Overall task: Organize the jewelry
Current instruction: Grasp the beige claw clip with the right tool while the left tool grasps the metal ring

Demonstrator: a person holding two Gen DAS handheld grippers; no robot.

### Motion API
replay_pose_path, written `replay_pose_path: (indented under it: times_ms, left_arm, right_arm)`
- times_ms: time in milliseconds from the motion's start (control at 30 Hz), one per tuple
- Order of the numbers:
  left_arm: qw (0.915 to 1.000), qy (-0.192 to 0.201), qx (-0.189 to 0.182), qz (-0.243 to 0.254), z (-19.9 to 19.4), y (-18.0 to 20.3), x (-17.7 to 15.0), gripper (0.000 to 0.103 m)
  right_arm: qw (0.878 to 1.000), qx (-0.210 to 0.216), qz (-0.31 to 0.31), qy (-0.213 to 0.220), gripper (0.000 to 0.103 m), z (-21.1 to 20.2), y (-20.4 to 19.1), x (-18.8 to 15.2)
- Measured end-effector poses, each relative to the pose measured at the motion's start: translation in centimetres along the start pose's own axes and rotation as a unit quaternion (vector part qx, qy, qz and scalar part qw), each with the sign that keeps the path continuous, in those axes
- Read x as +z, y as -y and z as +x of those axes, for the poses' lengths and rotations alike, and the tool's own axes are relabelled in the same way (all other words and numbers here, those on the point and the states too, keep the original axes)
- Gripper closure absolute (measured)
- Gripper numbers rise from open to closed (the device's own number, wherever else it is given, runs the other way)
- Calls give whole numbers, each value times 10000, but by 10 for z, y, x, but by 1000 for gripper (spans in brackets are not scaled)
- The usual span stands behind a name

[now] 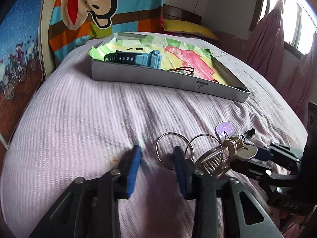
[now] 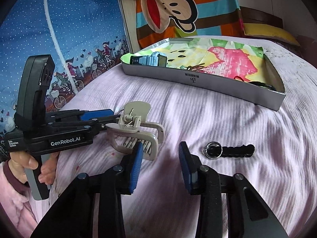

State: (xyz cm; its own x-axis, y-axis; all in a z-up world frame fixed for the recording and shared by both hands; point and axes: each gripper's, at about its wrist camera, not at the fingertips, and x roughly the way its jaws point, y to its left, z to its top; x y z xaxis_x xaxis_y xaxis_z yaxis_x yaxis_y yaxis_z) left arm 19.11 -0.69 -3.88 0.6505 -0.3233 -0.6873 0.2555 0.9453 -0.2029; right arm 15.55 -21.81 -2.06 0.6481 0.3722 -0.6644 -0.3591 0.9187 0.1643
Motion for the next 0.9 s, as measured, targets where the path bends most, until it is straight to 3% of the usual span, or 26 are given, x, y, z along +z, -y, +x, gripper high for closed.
replay_pose_path:
  times_ms: [133, 267, 400, 900]
  left_arm:
    - [9997, -105, -206, -112, 2, -2, -3, 93]
    - [9992, -87, -308, -240, 2, -4, -5, 97]
    - [9992, 90, -239, -319, -4, -3, -10, 100]
    - [9921, 1069, -36, -660, -43, -3, -8, 100]
  right_arm:
    - [10000, 4, 7, -23, 78, 2, -1, 0]
    - [10000, 2, 26, -29, 81, 4, 0, 1]
    - [10000, 68, 24, 6, 96, 3, 0, -1]
    - [9987, -49, 157, 484, 97, -22, 10, 4]
